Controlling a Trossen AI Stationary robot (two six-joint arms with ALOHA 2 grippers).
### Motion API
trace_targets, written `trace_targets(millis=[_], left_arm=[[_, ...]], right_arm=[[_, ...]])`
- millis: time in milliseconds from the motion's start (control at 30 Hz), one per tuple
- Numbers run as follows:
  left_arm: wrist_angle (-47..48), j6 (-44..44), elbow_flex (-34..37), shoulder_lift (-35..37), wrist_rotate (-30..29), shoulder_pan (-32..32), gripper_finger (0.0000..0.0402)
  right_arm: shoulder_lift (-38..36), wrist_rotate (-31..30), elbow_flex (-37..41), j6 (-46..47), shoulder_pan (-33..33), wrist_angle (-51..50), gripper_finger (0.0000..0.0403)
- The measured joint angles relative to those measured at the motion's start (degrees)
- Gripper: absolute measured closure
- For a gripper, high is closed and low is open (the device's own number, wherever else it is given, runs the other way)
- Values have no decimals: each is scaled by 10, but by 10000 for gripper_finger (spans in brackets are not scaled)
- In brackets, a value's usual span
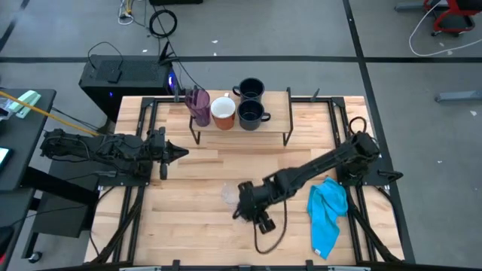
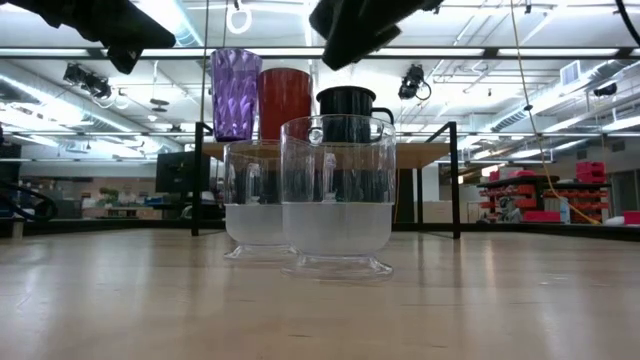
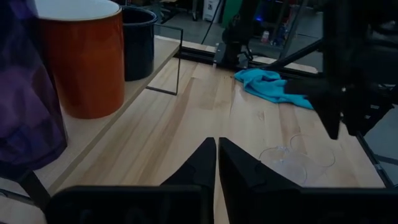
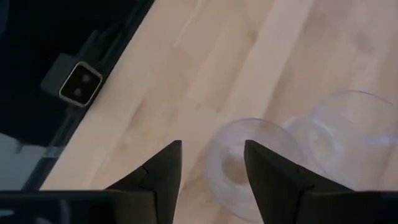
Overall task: Stack small to large cups/mugs on shelf
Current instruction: Put the right transparent mug on the shelf
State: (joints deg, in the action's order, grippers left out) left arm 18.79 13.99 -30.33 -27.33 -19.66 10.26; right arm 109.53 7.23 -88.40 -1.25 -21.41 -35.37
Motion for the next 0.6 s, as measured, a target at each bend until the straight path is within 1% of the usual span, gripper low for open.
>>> trace_targets(millis=[133, 267, 600], left_arm=[[0, -1, 0, 0, 0, 0, 374], [0, -1, 0, 0, 0, 0, 368], [1, 7, 0, 0, 0, 0, 376]], right_arm=[[12, -44, 0, -36, -28, 3, 229], [22, -92, 0, -71, -44, 1, 236], [49, -110, 0, -69, -43, -21, 261]])
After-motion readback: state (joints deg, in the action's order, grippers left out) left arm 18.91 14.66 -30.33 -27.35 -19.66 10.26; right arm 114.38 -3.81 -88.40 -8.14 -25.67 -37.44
